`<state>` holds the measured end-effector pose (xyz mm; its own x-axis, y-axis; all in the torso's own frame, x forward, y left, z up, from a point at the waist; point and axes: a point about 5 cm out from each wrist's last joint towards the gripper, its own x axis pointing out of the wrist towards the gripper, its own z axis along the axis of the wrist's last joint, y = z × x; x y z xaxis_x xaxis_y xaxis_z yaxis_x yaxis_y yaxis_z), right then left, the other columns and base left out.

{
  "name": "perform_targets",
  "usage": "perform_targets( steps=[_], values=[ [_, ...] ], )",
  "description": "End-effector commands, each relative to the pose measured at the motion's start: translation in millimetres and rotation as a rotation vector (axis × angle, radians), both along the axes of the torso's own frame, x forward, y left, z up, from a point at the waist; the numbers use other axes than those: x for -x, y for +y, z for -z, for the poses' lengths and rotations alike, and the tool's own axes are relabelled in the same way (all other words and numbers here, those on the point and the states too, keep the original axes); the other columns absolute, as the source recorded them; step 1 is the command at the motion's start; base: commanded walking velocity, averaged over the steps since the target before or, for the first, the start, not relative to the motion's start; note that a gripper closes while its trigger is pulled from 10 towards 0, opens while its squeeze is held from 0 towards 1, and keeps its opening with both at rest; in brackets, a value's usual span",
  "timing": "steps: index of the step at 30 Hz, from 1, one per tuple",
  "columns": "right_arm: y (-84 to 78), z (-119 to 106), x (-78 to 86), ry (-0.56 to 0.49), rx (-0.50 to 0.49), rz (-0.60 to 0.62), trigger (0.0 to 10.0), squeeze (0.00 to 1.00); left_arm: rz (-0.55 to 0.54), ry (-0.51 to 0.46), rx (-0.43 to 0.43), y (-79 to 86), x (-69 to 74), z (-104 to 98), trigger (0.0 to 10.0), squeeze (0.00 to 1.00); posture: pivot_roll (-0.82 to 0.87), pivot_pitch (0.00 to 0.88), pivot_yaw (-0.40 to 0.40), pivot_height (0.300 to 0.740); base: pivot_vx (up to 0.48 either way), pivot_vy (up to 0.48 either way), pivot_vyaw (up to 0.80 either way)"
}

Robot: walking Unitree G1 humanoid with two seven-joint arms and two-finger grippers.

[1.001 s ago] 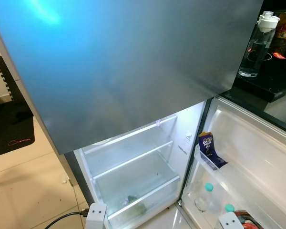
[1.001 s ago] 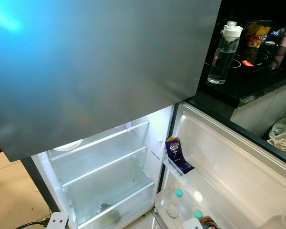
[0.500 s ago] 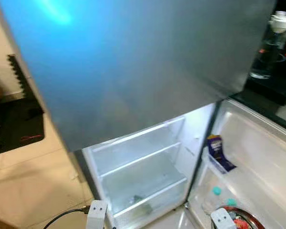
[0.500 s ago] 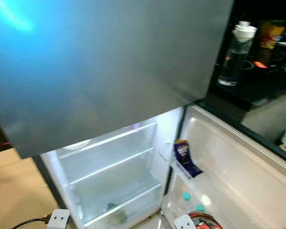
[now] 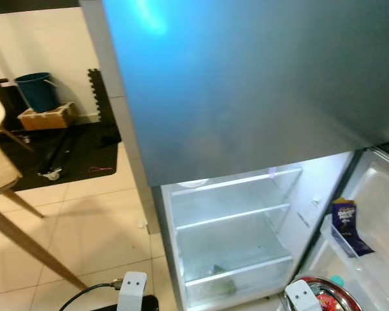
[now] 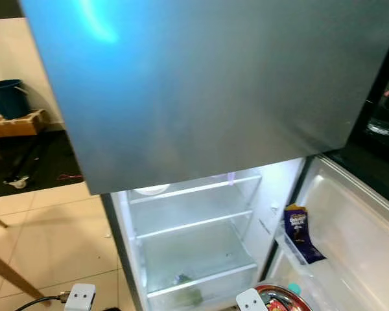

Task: Restocking fridge

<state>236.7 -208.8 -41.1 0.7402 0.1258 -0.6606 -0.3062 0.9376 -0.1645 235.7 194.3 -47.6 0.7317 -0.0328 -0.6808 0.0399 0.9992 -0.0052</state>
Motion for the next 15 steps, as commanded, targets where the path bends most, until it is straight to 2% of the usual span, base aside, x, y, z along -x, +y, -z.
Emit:
perform_targets(
  steps=[1, 15],
  values=[
    [-4.5, 1.6, 3.4, 0.001, 0.003, 0.044, 10.0, 0.00, 0.005, 0.020, -0.015, 3.7, 4.8, 3.0, 10.0, 0.00, -0.11, 0.088, 0.012, 0.740, 0.000, 0.000, 0.00],
    [-5.4, 4.6, 8.0, 0.017, 0.023, 0.024, 10.0, 0.00, 0.022, 0.021, -0.026, 3.0, 0.6, 0.7, 10.0, 0.00, -0.11, 0.083, 0.021, 0.740, 0.000, 0.000, 0.00]
  ],
)
